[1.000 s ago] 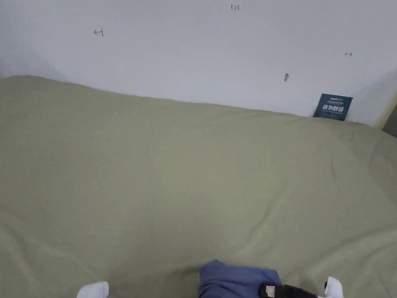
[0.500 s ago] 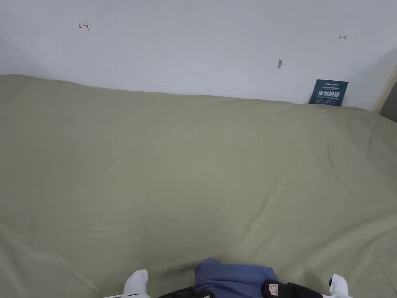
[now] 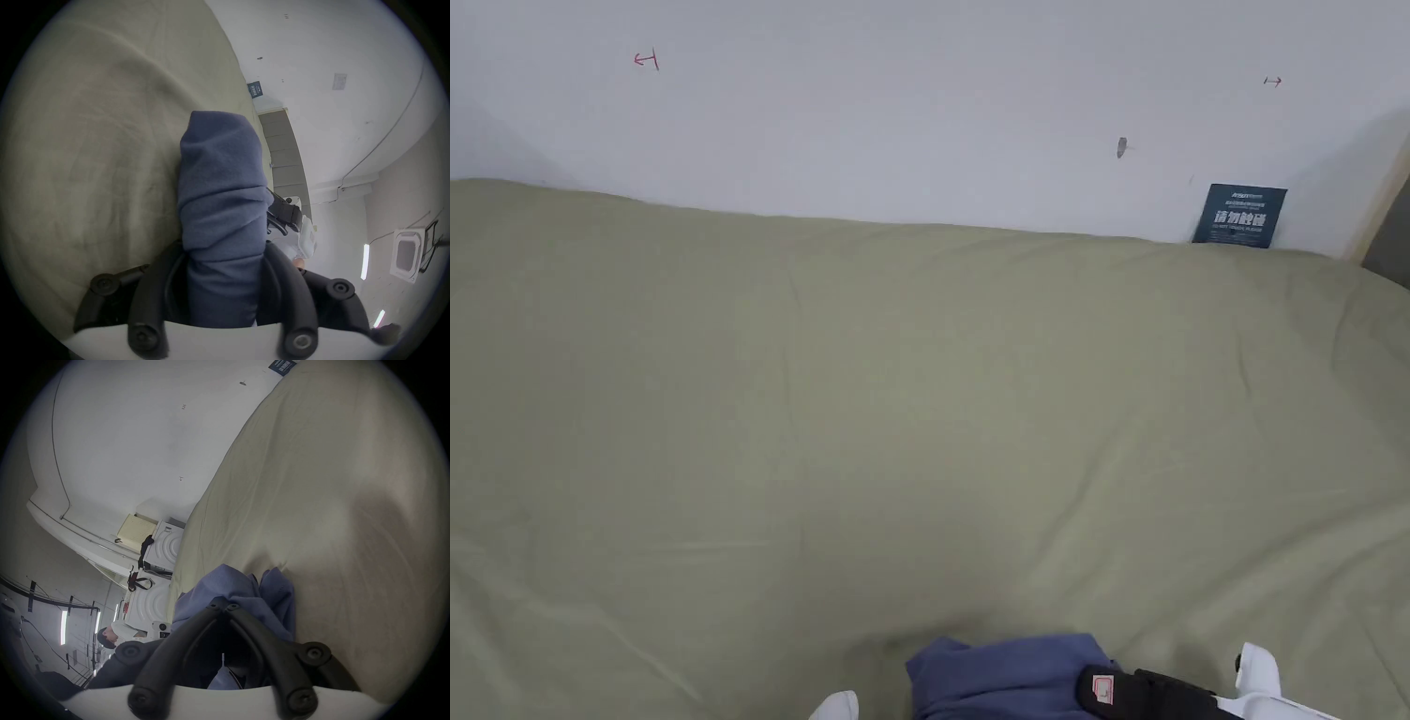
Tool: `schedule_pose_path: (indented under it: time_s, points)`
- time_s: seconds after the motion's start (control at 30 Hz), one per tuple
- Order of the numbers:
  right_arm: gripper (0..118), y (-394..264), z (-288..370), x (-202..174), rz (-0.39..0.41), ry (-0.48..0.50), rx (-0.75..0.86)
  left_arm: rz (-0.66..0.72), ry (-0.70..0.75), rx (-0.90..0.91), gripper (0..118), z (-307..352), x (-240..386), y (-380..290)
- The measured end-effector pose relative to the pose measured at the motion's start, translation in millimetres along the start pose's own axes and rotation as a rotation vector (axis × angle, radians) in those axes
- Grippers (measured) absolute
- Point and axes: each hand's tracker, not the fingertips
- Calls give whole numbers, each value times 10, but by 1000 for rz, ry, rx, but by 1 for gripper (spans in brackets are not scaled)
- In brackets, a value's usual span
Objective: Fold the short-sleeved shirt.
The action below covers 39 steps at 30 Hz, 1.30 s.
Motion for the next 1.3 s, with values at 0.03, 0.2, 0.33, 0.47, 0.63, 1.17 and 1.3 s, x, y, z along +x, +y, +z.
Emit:
schedule_pose_path:
  time_s: [0.03,0.2,0.33,0.47,0.63,1.17,1.3]
  points:
    - [1,6,3,3,-10,-5,5,-24,9,4,38,2,16,1]
    - [1,5,159,-318,79,-17,2,-6,-8,2,38,233,50,165]
    - [1,-1,268,-703,179,1,-19,-97,79,-9,38,811,37,504]
    - [1,-49,172,-1085,225,37,-28,-127,182,71,38,1720,-108,901]
    - [1,-234,-213,-1580,293,110,-81,-147,327,140,38,3141,-434,1364]
    - [1,-990,-1026,-2169,309,167,-176,15,611,237,53,5352,-1541,1518]
    - [2,-977,-900,-2291,338,180,-146,17,737,255,62,5498,-1249,1457]
